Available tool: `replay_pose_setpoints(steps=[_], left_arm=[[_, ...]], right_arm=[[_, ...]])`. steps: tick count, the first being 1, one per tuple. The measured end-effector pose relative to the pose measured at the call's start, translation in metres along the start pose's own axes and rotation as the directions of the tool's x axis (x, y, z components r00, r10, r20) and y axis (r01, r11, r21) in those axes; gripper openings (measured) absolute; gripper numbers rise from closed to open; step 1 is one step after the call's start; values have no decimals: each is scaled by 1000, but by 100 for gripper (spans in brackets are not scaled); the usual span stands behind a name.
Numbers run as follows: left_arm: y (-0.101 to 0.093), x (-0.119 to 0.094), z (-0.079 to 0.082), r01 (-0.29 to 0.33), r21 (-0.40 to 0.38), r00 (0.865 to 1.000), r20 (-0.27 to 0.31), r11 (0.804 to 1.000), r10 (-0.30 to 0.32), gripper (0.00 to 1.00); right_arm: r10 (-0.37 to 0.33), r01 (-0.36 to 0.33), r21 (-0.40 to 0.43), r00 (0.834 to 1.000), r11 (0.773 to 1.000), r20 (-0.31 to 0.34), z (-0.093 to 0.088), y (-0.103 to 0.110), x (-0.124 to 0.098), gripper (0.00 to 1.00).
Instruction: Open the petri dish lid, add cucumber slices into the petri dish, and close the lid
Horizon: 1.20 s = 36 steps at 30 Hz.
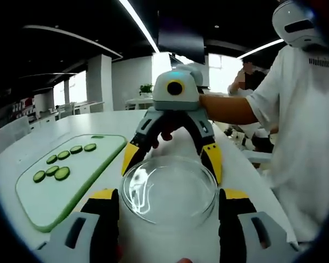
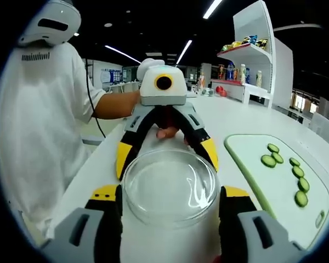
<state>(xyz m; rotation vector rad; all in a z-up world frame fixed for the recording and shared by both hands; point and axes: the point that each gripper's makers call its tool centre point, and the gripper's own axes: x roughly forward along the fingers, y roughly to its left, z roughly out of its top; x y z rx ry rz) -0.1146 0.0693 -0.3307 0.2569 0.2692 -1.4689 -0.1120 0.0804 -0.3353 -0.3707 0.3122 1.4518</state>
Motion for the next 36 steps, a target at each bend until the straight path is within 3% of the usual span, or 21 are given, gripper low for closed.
replay_pose_setpoints(steps=[36], left_arm=[[0,-1,2,-11,11,1000,-9,1000,11,69]], right_arm=[[-1,1,9,1000,1000,-8,0,-1,0,67]])
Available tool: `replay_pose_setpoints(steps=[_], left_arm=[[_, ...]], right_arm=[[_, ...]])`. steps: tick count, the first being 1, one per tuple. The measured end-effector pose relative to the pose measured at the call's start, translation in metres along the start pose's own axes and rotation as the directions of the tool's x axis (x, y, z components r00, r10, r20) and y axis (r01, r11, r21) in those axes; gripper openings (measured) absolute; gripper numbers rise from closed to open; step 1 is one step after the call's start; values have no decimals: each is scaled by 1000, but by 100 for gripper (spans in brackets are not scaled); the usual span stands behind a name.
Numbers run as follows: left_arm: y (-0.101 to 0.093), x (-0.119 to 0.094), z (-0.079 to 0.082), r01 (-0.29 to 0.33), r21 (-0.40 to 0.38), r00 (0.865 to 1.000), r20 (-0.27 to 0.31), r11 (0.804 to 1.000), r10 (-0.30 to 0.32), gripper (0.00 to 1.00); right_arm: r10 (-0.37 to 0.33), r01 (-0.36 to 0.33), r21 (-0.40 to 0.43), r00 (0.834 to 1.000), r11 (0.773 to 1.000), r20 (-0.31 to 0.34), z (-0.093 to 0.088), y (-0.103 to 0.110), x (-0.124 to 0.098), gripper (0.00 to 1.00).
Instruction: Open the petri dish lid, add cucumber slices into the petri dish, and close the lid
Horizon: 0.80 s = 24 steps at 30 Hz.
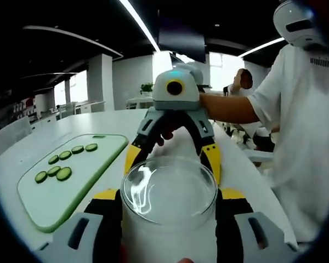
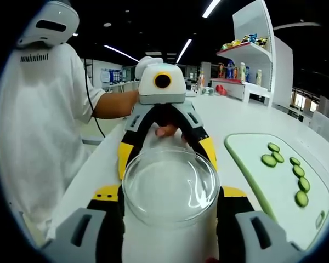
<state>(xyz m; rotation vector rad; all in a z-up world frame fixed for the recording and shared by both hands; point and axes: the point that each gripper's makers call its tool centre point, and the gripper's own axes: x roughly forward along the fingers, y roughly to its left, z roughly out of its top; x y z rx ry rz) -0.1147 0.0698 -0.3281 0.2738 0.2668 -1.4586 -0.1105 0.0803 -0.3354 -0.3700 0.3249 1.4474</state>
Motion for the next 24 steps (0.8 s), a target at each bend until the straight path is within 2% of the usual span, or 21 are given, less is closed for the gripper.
replay_pose_setpoints(steps=[24], left_arm=[[2,-8,11,-13,20,1000,7,1000,13,69]], right_arm=[[-12,12,-38,1000,999,-3,18,-3,-4,67]])
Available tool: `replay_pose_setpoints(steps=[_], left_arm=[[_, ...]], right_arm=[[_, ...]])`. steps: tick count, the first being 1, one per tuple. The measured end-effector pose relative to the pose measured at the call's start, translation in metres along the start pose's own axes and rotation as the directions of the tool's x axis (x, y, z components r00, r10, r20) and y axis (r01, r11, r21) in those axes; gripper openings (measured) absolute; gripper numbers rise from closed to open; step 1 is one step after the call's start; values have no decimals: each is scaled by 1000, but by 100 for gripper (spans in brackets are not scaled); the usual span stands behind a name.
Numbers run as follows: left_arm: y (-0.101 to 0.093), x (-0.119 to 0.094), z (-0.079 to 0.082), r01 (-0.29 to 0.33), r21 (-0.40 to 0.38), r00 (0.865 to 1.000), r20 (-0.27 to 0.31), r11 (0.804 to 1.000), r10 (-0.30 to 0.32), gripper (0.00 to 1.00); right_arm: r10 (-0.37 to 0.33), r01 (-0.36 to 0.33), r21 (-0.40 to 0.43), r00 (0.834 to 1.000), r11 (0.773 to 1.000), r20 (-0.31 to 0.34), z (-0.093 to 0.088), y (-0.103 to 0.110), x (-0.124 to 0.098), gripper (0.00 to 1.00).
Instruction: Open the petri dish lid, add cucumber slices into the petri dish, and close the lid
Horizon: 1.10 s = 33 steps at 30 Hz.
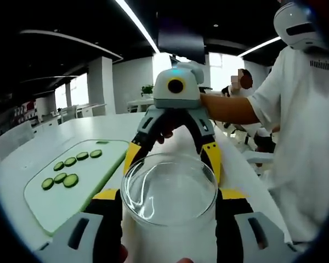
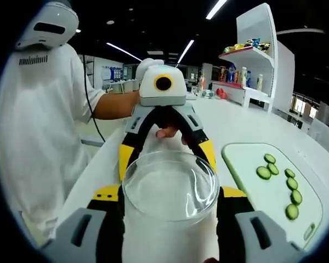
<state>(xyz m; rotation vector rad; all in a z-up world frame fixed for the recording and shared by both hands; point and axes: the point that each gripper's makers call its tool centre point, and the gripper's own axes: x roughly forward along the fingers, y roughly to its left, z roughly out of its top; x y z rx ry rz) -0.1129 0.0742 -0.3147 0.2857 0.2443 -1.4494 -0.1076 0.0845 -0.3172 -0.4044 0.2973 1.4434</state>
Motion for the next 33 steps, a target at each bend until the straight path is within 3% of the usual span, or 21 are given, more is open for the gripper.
replay_pose_setpoints(steps=[15,33], left_arm=[[2,-13,8,-21,18,1000,1,1000,21,69],[5,-42,7,-75,21,997,-3,997,75,69]], right_arm=[[4,-4,-41,1000,999,1,19,-2,2,67],[47,-46,-70,999,996,4,36,-1,24,67]])
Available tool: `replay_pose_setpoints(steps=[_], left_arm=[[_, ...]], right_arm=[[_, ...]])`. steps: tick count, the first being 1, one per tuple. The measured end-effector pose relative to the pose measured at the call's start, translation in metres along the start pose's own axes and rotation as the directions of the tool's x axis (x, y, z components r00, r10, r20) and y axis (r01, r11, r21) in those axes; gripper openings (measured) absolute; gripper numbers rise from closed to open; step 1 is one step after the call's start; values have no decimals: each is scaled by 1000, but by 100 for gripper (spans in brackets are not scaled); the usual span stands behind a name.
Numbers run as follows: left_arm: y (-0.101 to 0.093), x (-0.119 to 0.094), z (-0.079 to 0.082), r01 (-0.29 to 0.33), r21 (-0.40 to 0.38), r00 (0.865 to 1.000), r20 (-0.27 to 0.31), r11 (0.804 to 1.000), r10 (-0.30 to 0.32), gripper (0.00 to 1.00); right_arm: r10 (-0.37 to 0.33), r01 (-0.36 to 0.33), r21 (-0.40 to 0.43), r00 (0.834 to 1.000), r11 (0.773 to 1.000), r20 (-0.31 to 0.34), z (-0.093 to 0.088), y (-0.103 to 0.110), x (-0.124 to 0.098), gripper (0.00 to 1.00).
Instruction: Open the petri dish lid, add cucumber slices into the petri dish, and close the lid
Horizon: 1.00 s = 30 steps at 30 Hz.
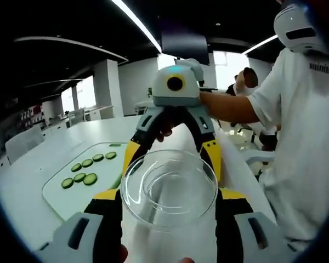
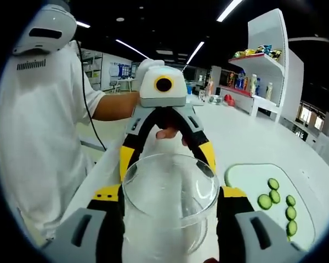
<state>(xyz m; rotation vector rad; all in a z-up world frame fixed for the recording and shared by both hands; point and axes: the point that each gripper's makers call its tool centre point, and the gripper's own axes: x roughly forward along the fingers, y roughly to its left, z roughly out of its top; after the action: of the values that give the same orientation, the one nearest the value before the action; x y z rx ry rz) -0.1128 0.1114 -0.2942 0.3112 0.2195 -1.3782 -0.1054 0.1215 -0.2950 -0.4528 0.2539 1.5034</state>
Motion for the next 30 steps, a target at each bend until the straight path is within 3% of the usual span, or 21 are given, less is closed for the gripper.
replay_pose_setpoints(steps=[30], left_arm=[[15,-54,-24,-122,-37,992,-47,992,120,69]], right_arm=[[124,-125,-56,992,991,-14,22,-3,58,66]])
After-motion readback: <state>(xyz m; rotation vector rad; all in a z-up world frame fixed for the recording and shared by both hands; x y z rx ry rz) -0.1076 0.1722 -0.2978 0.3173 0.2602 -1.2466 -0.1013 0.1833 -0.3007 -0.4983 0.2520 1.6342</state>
